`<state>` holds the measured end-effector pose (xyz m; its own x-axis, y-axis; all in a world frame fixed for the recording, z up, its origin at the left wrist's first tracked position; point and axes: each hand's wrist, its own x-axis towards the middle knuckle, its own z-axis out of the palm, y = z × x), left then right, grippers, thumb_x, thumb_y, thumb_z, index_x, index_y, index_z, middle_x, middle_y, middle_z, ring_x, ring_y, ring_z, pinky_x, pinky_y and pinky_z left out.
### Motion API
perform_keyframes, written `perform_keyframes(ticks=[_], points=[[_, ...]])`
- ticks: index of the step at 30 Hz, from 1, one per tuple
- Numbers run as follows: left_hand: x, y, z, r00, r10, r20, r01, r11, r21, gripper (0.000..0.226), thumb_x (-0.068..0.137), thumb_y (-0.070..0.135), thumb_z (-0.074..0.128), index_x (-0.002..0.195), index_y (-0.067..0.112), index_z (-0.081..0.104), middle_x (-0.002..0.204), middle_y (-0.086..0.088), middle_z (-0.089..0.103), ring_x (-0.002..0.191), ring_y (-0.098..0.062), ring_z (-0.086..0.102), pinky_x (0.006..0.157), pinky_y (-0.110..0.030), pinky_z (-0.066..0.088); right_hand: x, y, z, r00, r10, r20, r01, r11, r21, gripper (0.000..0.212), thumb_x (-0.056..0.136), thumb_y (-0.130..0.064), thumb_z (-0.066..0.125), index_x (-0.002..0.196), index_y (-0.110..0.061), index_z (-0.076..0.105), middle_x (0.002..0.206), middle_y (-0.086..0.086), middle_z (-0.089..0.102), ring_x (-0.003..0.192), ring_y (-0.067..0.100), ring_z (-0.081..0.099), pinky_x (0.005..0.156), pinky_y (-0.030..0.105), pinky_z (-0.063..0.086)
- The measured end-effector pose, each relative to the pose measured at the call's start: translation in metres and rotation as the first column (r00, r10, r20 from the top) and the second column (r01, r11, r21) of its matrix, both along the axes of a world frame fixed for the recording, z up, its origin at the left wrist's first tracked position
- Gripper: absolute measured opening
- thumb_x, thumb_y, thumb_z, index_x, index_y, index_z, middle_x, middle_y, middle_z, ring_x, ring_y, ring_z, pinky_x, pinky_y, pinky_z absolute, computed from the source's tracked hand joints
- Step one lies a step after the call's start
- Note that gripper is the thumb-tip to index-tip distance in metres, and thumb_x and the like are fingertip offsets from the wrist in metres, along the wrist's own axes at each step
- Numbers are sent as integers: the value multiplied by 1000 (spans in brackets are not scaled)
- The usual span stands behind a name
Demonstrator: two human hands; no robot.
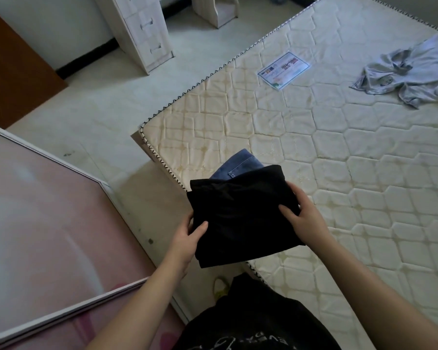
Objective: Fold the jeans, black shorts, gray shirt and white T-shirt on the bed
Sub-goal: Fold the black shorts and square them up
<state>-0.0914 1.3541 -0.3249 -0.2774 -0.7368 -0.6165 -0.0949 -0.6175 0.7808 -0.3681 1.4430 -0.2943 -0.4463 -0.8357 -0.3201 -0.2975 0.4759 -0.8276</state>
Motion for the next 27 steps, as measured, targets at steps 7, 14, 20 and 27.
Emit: perform_keyframes(ticks=[7, 14, 20, 27], points=[[-29, -24, -31, 996, 55, 70, -55, 998, 0, 47, 91, 4, 64, 122, 36, 52, 128, 2, 61, 112, -11, 63, 85, -23, 52, -35, -54, -38, 998, 64, 14, -65, 994, 84, 55, 93, -19, 60, 134, -50, 41, 127, -16, 58, 115, 11, 55, 87, 23, 42], [-53, -54, -89, 982, 170, 80, -181, 968, 172, 56, 87, -4, 65, 127, 33, 49, 121, -6, 64, 105, -20, 66, 75, -29, 57, -55, -109, -95, 994, 105, 25, -108, 986, 131, 54, 92, -13, 58, 131, -49, 46, 126, -16, 59, 116, 10, 55, 98, 35, 45], [-72, -76, -148, 969, 230, 90, -247, 920, 304, 60, 87, -5, 64, 128, 34, 46, 127, -3, 63, 113, -28, 62, 99, -53, 49, -68, -145, -149, 997, 47, 66, -56, 987, 149, 59, 91, -5, 58, 122, -56, 54, 120, -15, 64, 115, 9, 57, 95, 28, 46], [-80, -103, -206, 960, 247, 133, -278, 895, 348, 56, 83, -6, 67, 117, 35, 50, 119, -6, 65, 107, -28, 64, 82, -40, 54, -80, -193, -206, 998, 56, 38, -61, 987, 147, 56, 89, -5, 59, 120, -52, 58, 117, -20, 65, 110, 4, 59, 91, 23, 45]])
